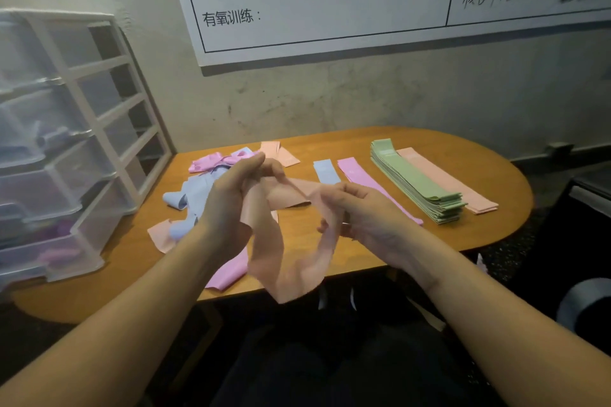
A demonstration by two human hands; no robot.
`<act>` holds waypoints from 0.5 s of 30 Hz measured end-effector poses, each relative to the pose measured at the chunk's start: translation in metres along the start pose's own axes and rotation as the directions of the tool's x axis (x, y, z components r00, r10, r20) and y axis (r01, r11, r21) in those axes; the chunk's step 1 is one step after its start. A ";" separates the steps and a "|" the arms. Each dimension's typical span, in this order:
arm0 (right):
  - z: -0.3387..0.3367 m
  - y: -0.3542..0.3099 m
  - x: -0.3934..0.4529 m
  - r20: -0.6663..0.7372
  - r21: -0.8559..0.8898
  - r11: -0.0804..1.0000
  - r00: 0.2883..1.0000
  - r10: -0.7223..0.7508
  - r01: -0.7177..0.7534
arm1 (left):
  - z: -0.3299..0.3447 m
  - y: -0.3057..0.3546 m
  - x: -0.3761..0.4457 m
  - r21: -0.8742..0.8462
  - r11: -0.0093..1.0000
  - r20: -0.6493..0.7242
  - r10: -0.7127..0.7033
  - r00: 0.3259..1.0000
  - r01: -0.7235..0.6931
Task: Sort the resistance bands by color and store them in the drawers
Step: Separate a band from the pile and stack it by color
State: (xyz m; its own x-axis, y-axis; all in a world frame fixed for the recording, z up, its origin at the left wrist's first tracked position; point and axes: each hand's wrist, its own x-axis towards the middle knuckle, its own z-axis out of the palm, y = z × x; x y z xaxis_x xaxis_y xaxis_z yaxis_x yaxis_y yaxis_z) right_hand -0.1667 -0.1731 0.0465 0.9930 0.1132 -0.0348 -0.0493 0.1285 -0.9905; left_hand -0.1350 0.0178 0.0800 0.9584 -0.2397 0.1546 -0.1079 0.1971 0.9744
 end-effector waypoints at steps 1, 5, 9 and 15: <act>-0.002 -0.001 -0.001 0.000 0.021 1.000 1.000 0.006 -0.006 | -0.002 -0.004 0.000 0.026 1.000 -0.022 -0.009 1.000 0.010; -0.009 -0.003 -0.005 -0.003 -0.052 0.999 1.000 -0.002 0.001 | -0.008 -0.018 -0.003 0.225 0.974 -0.083 -0.004 0.997 0.023; -0.013 -0.014 -0.011 -0.029 -0.108 0.994 1.000 0.009 -0.012 | -0.007 -0.027 -0.008 0.305 0.952 -0.030 -0.015 0.999 0.024; -0.017 -0.028 -0.016 -0.069 -0.212 0.977 0.998 0.005 -0.020 | -0.008 -0.030 -0.009 0.184 0.982 0.068 -0.063 0.996 0.050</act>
State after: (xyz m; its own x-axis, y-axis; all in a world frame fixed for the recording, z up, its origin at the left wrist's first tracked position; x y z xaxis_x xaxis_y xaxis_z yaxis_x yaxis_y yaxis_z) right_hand -0.1797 -0.1955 0.0725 0.9977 0.0456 -0.0493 -0.0452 -0.0861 -0.9953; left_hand -0.1382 0.0214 0.0483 0.9432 -0.3157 0.1035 -0.1068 0.0068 0.9943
